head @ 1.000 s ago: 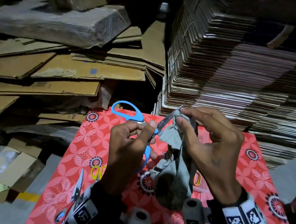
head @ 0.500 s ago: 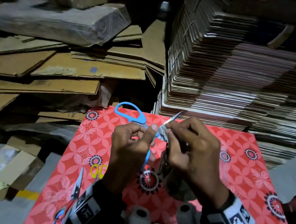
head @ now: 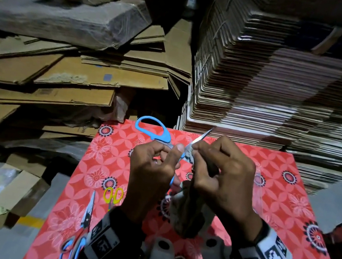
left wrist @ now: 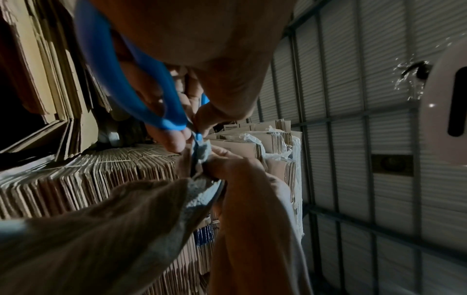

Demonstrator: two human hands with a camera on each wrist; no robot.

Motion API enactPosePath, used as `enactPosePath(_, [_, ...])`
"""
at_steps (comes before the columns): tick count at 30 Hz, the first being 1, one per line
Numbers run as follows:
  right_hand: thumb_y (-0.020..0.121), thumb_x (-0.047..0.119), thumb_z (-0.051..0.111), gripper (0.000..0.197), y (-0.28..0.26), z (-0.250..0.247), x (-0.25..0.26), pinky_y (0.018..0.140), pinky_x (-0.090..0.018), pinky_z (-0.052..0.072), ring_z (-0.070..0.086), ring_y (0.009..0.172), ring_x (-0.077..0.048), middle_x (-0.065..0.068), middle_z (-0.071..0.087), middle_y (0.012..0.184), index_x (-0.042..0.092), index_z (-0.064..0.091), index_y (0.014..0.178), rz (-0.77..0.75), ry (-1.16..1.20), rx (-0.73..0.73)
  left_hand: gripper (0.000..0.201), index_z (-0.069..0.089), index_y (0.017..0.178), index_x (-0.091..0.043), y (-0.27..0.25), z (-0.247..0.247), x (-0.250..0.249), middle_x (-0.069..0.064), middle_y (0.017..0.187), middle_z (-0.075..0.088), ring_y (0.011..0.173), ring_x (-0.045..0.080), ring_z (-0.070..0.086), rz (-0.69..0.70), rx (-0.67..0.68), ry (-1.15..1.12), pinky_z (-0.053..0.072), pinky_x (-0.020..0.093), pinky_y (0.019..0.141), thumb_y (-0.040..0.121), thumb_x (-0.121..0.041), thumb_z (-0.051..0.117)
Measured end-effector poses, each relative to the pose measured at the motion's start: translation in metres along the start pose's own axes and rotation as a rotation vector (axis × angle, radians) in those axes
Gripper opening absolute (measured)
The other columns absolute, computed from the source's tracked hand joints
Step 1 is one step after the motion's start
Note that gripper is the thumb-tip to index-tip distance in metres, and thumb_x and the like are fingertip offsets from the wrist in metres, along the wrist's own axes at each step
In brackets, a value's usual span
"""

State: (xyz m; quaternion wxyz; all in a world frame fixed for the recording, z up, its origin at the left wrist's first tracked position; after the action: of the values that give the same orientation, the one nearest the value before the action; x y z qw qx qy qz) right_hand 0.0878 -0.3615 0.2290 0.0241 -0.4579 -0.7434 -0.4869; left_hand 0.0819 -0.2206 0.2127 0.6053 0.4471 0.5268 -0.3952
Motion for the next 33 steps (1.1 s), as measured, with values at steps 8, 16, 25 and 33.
enactPosePath(8, [0.083,0.0,0.076,0.014,0.018,-0.009,-0.01,0.058,-0.037,0.046,0.056,0.062,-0.018,-0.005,0.057,0.071,0.01,0.082,0.09,0.058,0.006,-0.076,0.036,0.063,0.066,-0.002,0.0,0.001,0.002,0.001,0.048,0.057,0.037,0.029,0.062,0.044,0.002,0.027,0.042,0.022,0.043,0.099,-0.016,0.071])
enactPosePath(16, [0.079,0.0,0.079,0.016,0.013,-0.01,-0.003,0.056,-0.031,0.044,0.053,0.059,-0.015,0.0,0.053,0.067,0.014,0.082,0.085,-0.035,-0.023,0.08,0.036,0.062,0.069,0.007,0.001,-0.001,0.002,0.018,0.056,0.061,0.036,0.021,0.063,0.062,0.008,0.051,0.041,0.02,0.04,0.098,-0.012,0.07])
enactPosePath(25, [0.079,-0.001,0.075,0.013,0.018,-0.013,-0.001,0.057,-0.029,0.042,0.049,0.061,-0.013,-0.001,0.052,0.068,0.011,0.08,0.084,-0.052,-0.056,0.071,0.038,0.059,0.071,0.011,-0.002,-0.002,0.0,0.012,0.05,0.055,0.035,0.025,0.06,0.005,0.025,-0.006,0.045,0.021,0.041,0.099,-0.013,0.07])
enactPosePath(33, [0.076,0.01,0.073,0.016,0.039,-0.029,-0.015,0.058,-0.02,0.037,0.046,0.063,-0.006,0.005,0.052,0.066,0.017,0.083,0.087,-0.017,-0.049,0.057,0.035,0.062,0.068,0.0,-0.004,-0.002,-0.002,0.006,0.053,0.059,0.037,0.025,0.062,0.032,0.043,0.023,0.043,0.022,0.042,0.099,-0.013,0.07])
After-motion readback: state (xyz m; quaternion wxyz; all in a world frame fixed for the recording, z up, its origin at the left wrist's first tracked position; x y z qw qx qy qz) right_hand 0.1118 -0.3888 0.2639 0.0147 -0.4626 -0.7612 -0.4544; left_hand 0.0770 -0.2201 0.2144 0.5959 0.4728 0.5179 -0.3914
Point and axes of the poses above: each hand's wrist, its own y-axis towards the middle knuckle, its own z-axis out of the palm, x = y × z, the point moved 1 cm from there along y, towards the middle knuckle
